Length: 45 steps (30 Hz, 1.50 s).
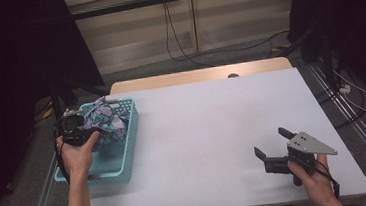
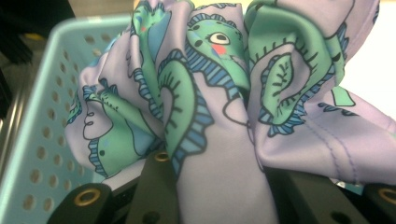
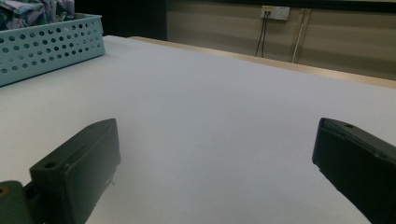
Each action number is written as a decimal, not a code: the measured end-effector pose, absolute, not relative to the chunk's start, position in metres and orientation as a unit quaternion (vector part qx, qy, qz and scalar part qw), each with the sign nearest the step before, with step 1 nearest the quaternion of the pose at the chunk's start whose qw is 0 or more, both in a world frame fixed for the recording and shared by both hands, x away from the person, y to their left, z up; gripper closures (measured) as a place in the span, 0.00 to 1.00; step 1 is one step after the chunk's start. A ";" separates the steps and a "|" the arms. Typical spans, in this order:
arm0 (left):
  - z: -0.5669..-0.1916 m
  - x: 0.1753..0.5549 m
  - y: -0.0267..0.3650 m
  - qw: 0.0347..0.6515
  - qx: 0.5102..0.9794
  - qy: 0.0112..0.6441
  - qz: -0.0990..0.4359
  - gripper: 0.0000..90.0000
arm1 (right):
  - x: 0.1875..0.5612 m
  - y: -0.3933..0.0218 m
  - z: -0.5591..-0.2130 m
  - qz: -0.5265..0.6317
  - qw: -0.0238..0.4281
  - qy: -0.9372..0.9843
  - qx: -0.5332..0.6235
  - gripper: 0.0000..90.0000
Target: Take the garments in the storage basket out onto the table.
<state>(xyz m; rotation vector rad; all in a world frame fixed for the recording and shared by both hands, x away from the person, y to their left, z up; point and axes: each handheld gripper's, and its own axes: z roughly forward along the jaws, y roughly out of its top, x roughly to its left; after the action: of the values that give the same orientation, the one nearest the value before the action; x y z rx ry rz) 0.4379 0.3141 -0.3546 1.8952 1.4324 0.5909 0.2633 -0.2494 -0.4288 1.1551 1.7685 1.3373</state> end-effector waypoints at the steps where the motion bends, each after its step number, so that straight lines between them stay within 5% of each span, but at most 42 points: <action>1: -0.352 0.437 0.314 0.343 0.724 0.551 0.232 0.79 | 0.263 -0.250 -0.429 0.507 0.316 0.671 0.439 0.01; 45: -0.270 0.381 0.313 0.478 0.642 0.483 0.355 0.79 | 0.260 -0.252 -0.429 0.506 0.319 0.667 0.444 0.01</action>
<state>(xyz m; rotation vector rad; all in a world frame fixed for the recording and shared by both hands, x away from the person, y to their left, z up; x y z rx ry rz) 0.3813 0.3132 -0.2696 1.5680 1.1788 0.8666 0.2604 -0.2525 -0.4286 1.1684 1.7545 1.3313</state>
